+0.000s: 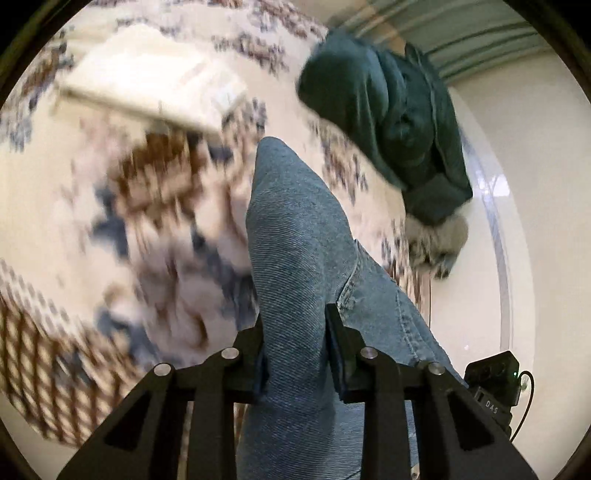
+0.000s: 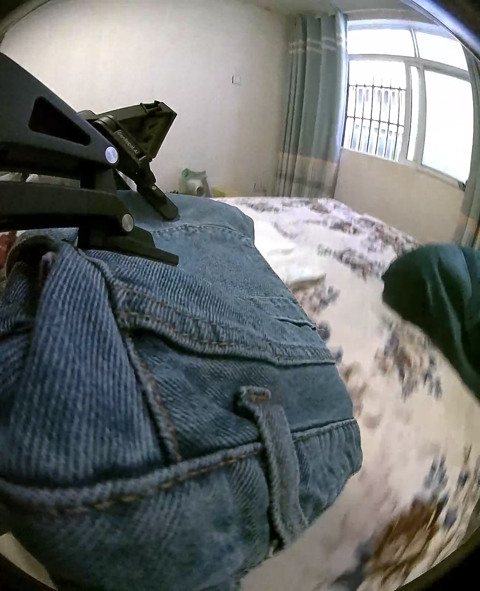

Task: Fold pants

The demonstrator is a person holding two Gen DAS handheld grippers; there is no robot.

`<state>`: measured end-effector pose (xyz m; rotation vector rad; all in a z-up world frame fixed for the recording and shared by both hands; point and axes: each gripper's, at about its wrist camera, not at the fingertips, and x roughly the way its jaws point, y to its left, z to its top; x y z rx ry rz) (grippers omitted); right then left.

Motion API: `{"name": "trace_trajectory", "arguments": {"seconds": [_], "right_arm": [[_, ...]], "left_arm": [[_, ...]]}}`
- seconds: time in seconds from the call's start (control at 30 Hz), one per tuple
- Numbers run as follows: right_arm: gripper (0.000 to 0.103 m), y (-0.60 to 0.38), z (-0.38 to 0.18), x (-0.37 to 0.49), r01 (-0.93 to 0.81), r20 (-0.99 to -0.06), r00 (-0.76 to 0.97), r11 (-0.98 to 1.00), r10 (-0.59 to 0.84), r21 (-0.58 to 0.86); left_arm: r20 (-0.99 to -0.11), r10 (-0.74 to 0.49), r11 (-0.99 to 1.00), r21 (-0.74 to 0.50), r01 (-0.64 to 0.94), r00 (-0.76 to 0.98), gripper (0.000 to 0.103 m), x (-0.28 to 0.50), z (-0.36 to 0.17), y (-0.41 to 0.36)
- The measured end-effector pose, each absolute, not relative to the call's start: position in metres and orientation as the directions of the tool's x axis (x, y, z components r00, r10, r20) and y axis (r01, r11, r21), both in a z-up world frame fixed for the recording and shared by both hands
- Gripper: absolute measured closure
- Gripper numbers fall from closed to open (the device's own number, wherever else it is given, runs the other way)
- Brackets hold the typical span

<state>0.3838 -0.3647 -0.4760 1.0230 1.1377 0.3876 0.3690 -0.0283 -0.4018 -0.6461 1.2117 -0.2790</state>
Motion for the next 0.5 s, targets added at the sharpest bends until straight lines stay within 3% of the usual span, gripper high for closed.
{"name": "trace_trajectory", "arguments": {"seconds": [0.3,0.5], "right_arm": [[0.071,-0.202,-0.481,0.532,0.128,-0.51,0.459,0.513,0.728,0.849],[0.071,-0.096,-0.54,0.637,0.088,-0.47,0.456,0.487,0.756,0.869]], "left_arm": [[-0.75,-0.489,0.797,-0.592,-0.121,0.445,0.079,0.538,-0.385,0.125],[-0.752,-0.438,0.816,-0.563,-0.132,0.493,0.079,0.64,-0.425,0.222]]}}
